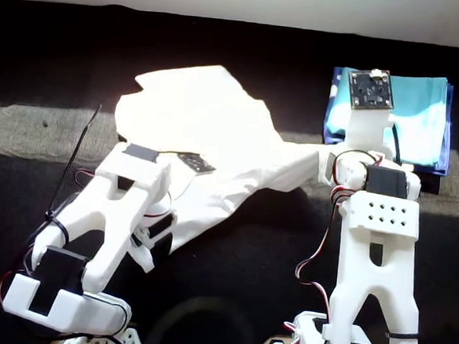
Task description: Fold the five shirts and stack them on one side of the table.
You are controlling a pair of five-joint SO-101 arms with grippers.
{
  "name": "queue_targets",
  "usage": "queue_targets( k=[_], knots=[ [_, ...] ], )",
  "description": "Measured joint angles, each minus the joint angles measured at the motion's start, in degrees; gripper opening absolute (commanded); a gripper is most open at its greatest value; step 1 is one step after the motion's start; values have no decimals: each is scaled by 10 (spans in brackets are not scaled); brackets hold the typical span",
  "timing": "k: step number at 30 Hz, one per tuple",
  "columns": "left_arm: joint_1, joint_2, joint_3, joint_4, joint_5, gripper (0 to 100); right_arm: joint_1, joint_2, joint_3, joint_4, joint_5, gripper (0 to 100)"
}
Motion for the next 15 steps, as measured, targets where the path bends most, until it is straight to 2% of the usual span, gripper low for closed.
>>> queue_targets(
  k=[4,12,14,15],
  knots=[
    [12,0,26,-35,11,196,0,0,0,0,0,6],
    [-33,-3,75,-112,11,196,0,0,0,0,0,6],
    [-34,-5,79,-112,-4,170,0,0,0,0,0,6],
    [-34,-6,83,-112,-16,127,0,0,0,0,0,6]
  ],
)
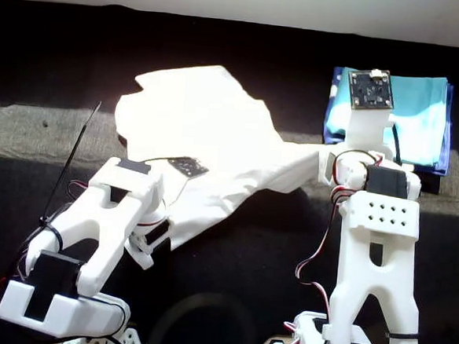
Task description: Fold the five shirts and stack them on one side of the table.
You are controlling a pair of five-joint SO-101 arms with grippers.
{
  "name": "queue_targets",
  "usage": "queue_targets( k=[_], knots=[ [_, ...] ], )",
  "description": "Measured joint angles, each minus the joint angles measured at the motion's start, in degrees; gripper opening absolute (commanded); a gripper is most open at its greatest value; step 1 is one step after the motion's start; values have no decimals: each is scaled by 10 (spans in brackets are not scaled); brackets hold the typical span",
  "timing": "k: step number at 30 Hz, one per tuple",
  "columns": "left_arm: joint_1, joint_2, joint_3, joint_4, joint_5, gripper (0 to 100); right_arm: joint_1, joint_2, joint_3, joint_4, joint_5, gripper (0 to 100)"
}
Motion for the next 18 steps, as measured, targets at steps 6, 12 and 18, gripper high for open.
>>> queue_targets(
  k=[6,12,18],
  knots=[
    [0,-2,2,0,-24,11,0,0,0,11,0,6],
    [1,4,-29,25,-25,9,-6,0,0,11,0,6],
    [-6,-47,-149,154,-25,9,-29,0,-4,-27,0,6]
  ],
)
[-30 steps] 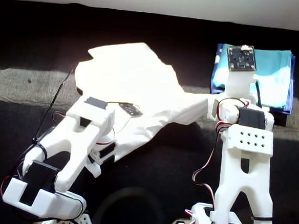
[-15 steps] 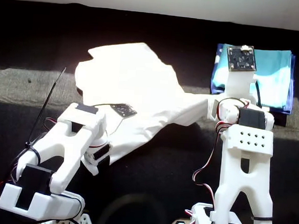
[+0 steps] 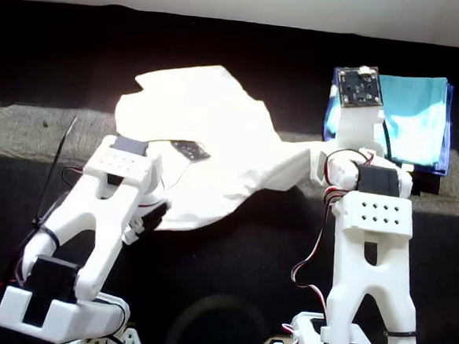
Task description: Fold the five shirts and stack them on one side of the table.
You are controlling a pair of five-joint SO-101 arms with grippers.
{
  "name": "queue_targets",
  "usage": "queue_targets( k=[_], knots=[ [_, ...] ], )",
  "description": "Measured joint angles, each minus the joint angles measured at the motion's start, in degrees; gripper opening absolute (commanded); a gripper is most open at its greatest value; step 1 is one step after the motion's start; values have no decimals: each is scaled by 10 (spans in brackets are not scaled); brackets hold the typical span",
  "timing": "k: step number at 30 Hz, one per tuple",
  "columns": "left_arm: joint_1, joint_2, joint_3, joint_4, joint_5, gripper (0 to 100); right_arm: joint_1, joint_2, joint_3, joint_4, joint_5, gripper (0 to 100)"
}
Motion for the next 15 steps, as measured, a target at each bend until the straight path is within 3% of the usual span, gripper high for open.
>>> queue_targets(
  k=[7,15],
  knots=[
    [-36,-105,-185,139,-1,9,0,0,-129,4,0,6],
    [-175,-174,-343,157,0,9,-1,0,-356,65,0,6]
  ],
)
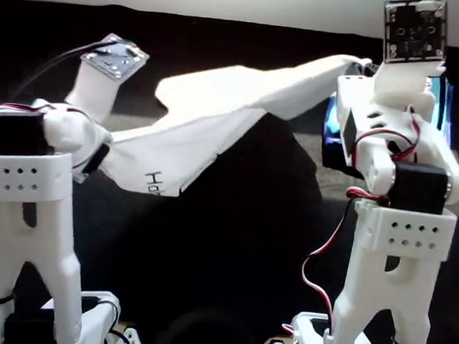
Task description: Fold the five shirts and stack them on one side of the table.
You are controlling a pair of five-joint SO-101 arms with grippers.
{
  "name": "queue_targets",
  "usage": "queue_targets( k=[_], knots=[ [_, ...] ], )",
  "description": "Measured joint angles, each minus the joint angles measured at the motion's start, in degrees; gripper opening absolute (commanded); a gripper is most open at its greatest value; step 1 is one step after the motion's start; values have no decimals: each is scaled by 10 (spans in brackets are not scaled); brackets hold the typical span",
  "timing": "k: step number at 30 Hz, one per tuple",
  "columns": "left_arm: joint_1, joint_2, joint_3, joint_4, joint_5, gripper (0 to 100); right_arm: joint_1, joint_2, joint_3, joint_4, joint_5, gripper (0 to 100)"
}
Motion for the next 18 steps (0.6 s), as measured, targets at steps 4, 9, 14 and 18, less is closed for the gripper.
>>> queue_targets(
  k=[4,9,14,18],
  knots=[
    [-28,-31,-71,0,0,9,-3,-2,-57,4,0,6],
    [-33,-70,-125,1,-2,9,-3,-8,-105,37,0,6],
    [-35,-116,-166,1,-2,9,-3,-9,-195,88,0,6],
    [-35,-151,-188,1,-2,9,-2,-10,-277,104,0,6]
  ],
)
